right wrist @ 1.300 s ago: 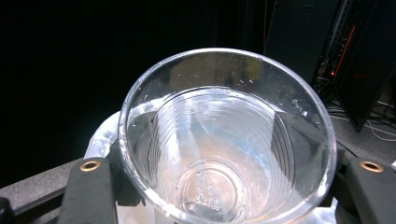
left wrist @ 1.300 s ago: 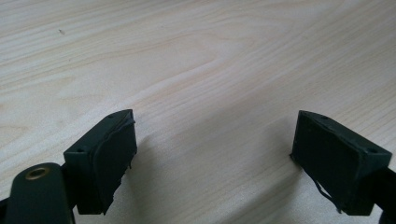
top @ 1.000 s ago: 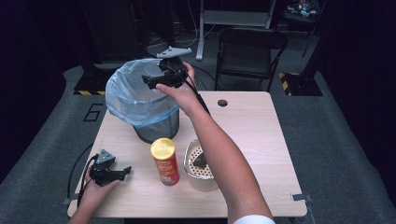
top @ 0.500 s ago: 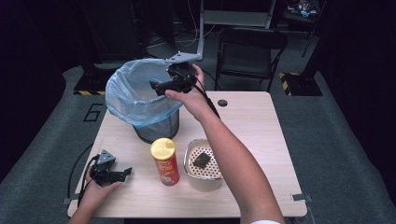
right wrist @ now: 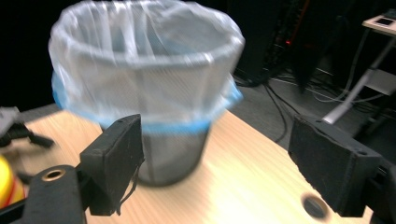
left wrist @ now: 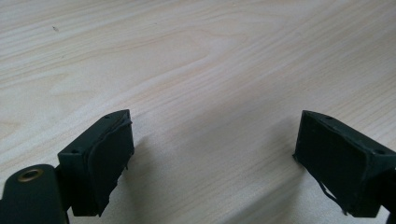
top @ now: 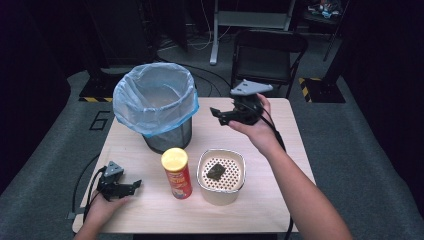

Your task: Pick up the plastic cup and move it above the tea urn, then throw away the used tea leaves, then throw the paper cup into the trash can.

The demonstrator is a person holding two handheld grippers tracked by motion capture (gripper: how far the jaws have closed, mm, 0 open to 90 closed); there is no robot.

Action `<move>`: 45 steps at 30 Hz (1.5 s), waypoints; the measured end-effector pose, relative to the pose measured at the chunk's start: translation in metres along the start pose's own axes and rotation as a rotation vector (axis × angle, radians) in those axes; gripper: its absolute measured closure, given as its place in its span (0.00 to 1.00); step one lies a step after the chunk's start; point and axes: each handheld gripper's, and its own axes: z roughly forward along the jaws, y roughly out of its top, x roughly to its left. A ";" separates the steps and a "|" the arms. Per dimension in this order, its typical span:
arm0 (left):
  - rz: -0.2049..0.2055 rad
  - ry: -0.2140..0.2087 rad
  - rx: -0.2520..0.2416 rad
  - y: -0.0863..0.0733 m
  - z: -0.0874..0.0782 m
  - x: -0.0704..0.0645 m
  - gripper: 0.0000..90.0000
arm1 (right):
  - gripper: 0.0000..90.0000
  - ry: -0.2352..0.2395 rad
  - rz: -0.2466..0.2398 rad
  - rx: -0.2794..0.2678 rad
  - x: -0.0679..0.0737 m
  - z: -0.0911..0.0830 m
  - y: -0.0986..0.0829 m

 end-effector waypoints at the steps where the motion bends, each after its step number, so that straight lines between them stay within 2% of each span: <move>1: 0.008 -0.002 0.004 0.000 0.000 0.001 0.12 | 0.20 -0.008 -0.002 0.004 -0.003 -0.007 -0.007; 2: 0.018 -0.007 0.013 0.001 -0.001 0.001 0.12 | 0.20 -0.023 -0.009 0.007 -0.005 -0.015 -0.014; 4: 0.005 -0.013 0.005 0.001 0.000 0.000 0.12 | 0.20 -0.039 0.003 0.003 -0.011 -0.029 -0.029; 7: 0.017 -0.005 0.006 0.002 0.001 0.002 0.12 | 0.20 -0.066 0.051 -0.014 -0.020 -0.045 -0.049; 11: 0.002 -0.010 0.011 0.003 0.002 -0.001 0.12 | 0.20 -0.081 0.106 -0.011 -0.026 -0.058 -0.073; 12: -0.006 -0.028 0.004 0.003 0.002 -0.002 0.11 | 0.20 -0.088 0.119 -0.013 -0.026 -0.061 -0.078; 13: -0.010 -0.048 0.021 0.005 0.000 -0.002 0.11 | 0.21 -0.095 0.128 -0.015 -0.026 -0.064 -0.084; 15: -0.049 -0.102 0.002 0.006 -0.001 -0.004 0.12 | 0.21 -0.120 0.122 -0.021 -0.024 -0.070 -0.096; 17: -0.062 -0.155 -0.044 0.008 -0.005 -0.006 0.12 | 0.21 -0.133 0.130 -0.026 -0.021 -0.076 -0.106; 19: -0.053 -0.179 -0.109 0.011 -0.010 -0.008 0.12 | 0.22 -0.150 0.148 -0.051 -0.020 -0.083 -0.118; 21: -0.062 -0.207 -0.142 0.016 -0.015 -0.013 0.12 | 0.22 -0.172 0.147 -0.052 -0.020 -0.088 -0.129; 24: -0.045 -0.238 -0.182 0.025 -0.023 -0.020 0.12 | 0.22 -0.212 0.144 -0.037 -0.019 -0.092 -0.146; 25: -0.029 -0.243 -0.180 0.029 -0.025 -0.023 0.12 | 0.22 -0.224 0.148 -0.034 -0.019 -0.093 -0.152; 26: -0.039 -0.262 -0.175 0.032 -0.028 -0.026 0.12 | 0.22 -0.232 0.152 -0.032 -0.019 -0.093 -0.158; 27: -0.019 -0.265 -0.176 0.037 -0.030 -0.028 0.12 | 0.22 -0.242 0.151 -0.032 -0.020 -0.094 -0.163; 28: -0.028 -0.277 -0.180 0.040 -0.032 -0.032 0.12 | 0.22 -0.255 0.158 -0.033 -0.021 -0.094 -0.167; 31: -0.014 -0.300 -0.204 0.051 -0.040 -0.040 0.12 | 0.22 -0.292 0.141 -0.011 -0.024 -0.094 -0.177; 33: 0.003 -0.318 -0.222 0.057 -0.045 -0.045 0.12 | 0.22 -0.295 0.154 -0.012 -0.026 -0.093 -0.183; 35: 0.007 -0.337 -0.225 0.063 -0.048 -0.049 0.12 | 0.22 -0.309 0.148 -0.004 -0.028 -0.094 -0.188; 36: 0.027 -0.332 -0.217 0.065 -0.050 -0.050 0.12 | 0.22 -0.314 0.148 -0.003 -0.029 -0.094 -0.190; 40: 0.056 -0.315 -0.222 0.074 -0.053 -0.056 0.12 | 0.22 -0.332 0.172 -0.002 -0.033 -0.096 -0.198; 45: 0.100 -0.338 -0.238 0.074 -0.058 -0.068 0.12 | 0.22 -0.345 0.189 0.001 -0.037 -0.098 -0.204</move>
